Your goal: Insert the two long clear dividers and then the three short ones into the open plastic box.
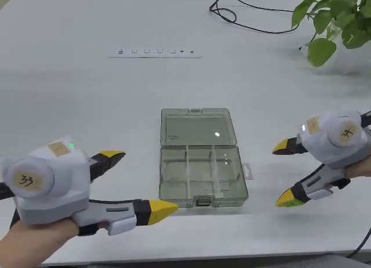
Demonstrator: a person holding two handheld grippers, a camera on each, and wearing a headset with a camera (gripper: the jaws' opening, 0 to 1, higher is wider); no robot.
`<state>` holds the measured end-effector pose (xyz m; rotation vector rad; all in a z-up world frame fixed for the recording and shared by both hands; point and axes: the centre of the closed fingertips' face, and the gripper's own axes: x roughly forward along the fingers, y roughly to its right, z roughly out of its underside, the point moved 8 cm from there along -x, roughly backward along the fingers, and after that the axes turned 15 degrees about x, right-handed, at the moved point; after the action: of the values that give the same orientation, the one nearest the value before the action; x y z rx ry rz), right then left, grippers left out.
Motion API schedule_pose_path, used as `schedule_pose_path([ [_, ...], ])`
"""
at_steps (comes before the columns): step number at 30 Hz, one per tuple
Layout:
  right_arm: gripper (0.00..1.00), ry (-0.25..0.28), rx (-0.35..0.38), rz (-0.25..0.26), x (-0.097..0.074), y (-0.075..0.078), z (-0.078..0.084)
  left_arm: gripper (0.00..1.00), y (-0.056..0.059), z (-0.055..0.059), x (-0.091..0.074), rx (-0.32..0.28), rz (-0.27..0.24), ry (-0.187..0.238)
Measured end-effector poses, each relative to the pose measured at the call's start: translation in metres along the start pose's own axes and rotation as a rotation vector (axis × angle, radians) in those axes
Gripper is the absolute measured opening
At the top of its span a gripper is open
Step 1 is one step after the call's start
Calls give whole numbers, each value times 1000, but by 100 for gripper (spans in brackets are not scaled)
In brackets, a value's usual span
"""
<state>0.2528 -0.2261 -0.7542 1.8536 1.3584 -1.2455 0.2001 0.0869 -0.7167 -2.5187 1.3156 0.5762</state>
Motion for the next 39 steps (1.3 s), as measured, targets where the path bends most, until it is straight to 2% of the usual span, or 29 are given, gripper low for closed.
schedule_pose_path([
  [1,63,-13,-22,22,2,3,-1,93,0,0,0,-2,-1,2],
  [5,52,-63,-26,-10,10,7,4,93,-1,0,-1,-2,-1,-1],
  [9,46,-103,-52,-15,20,8,8,93,-2,0,-2,-5,-7,0],
  [17,42,-131,-73,-21,23,12,6,93,-5,3,-3,-10,-16,-4],
  [22,39,-162,-116,-17,26,12,6,93,-6,3,-4,-13,-19,-3],
  [30,34,-171,-144,-11,25,9,5,92,-6,4,-2,-18,-18,-1],
  [39,33,-163,-127,-9,25,9,5,92,-5,2,0,-5,-8,-4],
])
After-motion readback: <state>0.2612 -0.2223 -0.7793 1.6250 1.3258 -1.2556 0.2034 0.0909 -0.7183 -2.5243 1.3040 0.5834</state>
